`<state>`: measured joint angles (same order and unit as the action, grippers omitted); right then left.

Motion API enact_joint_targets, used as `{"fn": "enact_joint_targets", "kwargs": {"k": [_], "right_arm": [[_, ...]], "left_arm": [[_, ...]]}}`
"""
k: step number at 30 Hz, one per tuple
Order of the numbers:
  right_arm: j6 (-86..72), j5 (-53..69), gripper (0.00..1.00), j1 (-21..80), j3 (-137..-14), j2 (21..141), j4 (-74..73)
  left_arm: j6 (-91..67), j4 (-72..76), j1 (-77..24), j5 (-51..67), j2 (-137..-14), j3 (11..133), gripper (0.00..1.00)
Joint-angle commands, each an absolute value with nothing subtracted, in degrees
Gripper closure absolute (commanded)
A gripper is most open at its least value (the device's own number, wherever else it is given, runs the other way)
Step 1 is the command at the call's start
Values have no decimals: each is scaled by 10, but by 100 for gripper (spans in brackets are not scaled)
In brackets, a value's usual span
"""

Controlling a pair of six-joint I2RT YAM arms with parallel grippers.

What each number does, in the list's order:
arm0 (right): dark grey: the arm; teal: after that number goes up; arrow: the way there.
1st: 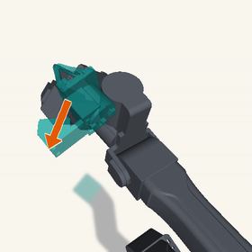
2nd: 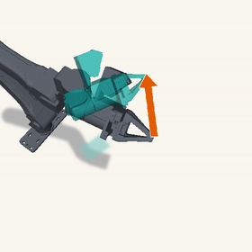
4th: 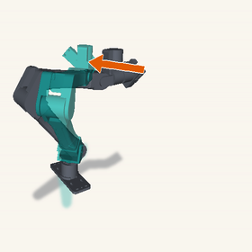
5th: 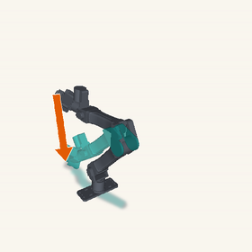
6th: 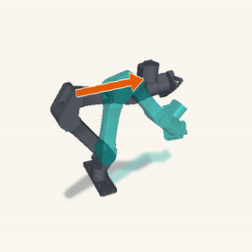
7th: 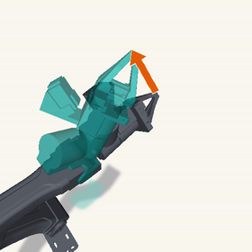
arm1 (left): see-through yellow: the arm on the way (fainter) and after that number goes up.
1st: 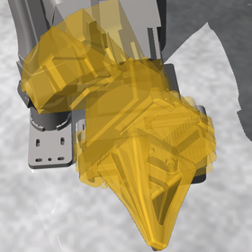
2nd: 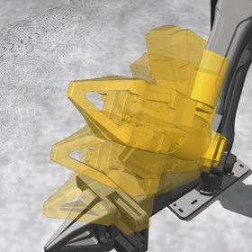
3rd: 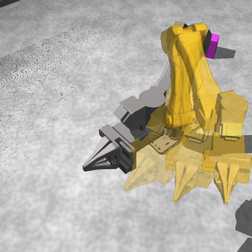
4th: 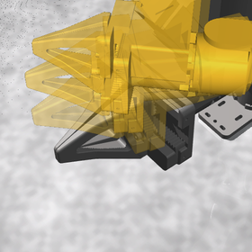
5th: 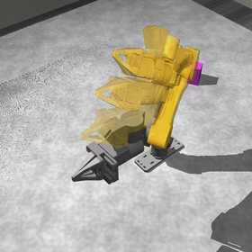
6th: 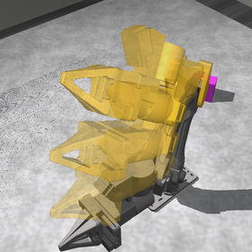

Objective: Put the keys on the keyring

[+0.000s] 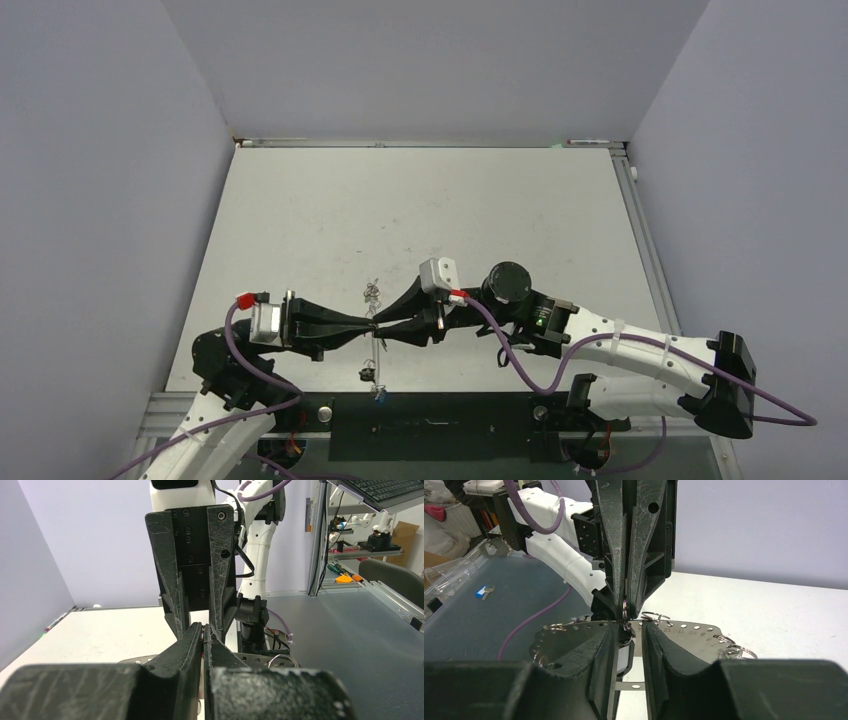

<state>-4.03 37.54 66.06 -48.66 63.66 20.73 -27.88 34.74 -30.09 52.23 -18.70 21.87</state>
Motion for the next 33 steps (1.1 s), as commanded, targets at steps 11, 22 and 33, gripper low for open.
{"fn": "enact_joint_targets", "kwargs": {"k": [11, 22, 33], "right_arm": [[-34, 385, 95, 663, -511, 648, 253], [75, 346, 95, 663, -617, 651, -4], [85, 258, 95, 664, -787, 744, -341]], "left_arm": [[-279, 373, -294, 502, -178, 221, 100], [-203, 267, -300, 497, -149, 243, 47], [17, 7, -338, 435, -132, 326, 40]]}}
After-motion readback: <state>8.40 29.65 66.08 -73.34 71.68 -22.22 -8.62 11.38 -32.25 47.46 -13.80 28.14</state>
